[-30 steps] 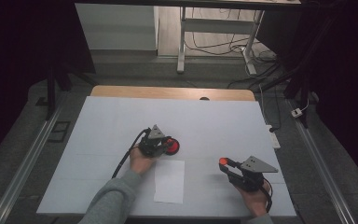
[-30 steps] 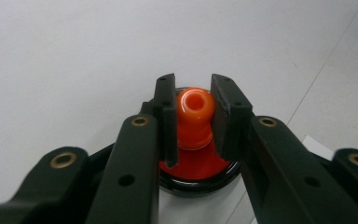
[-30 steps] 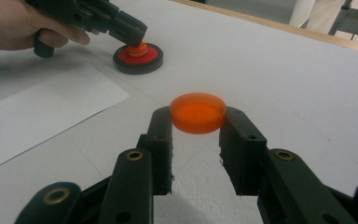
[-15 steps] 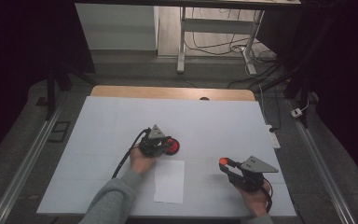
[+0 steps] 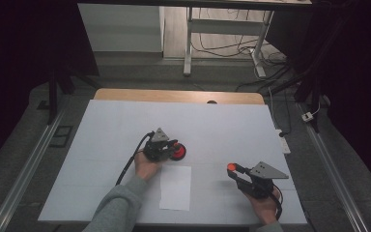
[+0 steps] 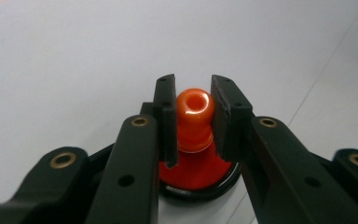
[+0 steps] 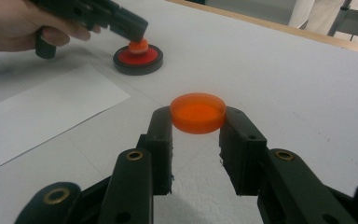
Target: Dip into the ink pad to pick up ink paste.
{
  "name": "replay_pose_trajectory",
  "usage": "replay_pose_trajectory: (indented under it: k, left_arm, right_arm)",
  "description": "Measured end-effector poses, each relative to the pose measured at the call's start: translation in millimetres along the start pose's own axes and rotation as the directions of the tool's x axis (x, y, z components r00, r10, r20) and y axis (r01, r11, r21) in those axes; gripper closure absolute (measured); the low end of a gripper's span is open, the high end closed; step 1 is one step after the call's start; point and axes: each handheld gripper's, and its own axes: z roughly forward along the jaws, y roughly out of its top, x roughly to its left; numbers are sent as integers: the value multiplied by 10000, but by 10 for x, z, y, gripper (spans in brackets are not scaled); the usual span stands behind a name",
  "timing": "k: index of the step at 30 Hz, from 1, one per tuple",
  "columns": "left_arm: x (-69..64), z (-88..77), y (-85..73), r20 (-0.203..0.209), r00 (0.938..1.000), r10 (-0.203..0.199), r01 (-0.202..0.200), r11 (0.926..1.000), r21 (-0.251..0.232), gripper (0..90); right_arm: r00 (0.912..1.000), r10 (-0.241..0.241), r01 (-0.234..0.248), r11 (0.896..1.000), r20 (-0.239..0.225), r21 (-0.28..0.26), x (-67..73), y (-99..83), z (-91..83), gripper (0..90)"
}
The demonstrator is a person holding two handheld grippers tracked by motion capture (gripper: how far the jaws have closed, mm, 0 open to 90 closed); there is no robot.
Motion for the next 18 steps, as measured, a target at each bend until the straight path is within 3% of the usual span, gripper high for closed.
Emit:
replay_pose_trajectory:
  k: [5, 18]
  left_arm:
    - [-11, -153, 122, 60, 9999, 118, -117, 9996, -258, 728]
    - [-7, -333, 128, 322, 9991, 288, -286, 9996, -85, 727]
  right_arm:
    - [10000, 12, -12, 10000, 24, -3, 1, 2, 1, 647]
    - [10000, 20, -20, 10000, 35, -21, -2, 2, -2, 648]
